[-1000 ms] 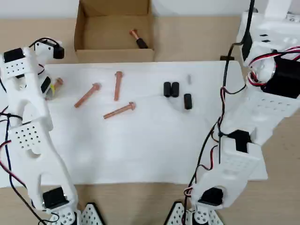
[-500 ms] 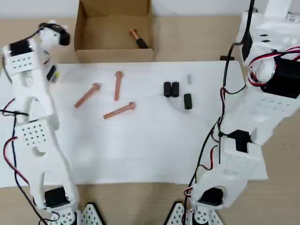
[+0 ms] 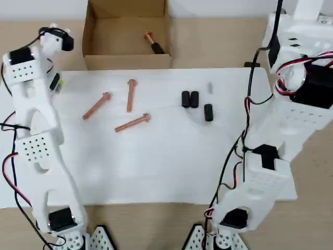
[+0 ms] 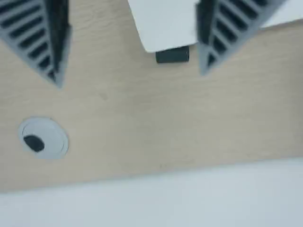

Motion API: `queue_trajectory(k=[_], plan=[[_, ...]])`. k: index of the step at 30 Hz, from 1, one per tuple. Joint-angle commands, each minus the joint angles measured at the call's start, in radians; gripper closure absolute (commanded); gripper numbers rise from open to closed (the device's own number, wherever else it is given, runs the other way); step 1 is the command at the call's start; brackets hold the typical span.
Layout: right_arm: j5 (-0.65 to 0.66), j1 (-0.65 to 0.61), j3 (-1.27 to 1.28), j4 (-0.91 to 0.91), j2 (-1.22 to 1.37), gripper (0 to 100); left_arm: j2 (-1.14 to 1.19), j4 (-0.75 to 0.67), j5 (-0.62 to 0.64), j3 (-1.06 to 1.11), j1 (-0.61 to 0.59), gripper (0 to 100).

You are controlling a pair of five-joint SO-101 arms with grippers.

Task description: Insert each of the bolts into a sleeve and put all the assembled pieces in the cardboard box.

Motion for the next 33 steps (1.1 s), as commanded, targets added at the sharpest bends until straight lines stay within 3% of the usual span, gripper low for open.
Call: queue_trajectory(k=[1, 11, 26, 29, 33], plan=[[0.002, -0.004, 0.039, 0.015, -0.047, 77.4, -0.015, -0.011, 0.011, -0.077, -0.035, 89], [0.002, -0.028, 0.041, 0.015, -0.048, 77.4, 0.024, -0.087, 0.008, -0.071, -0.018, 89], [0.002, -0.030, 0.048, 0.015, -0.045, 77.4, 0.104, -0.083, 0.049, -0.132, 0.021, 89], [0.002, -0.030, 0.050, 0.015, -0.044, 77.4, 0.104, -0.011, 0.066, -0.259, 0.023, 89], [0.002, -0.030, 0.050, 0.015, -0.042, 77.4, 0.110, 0.193, 0.006, -0.474, 0.051, 89]])
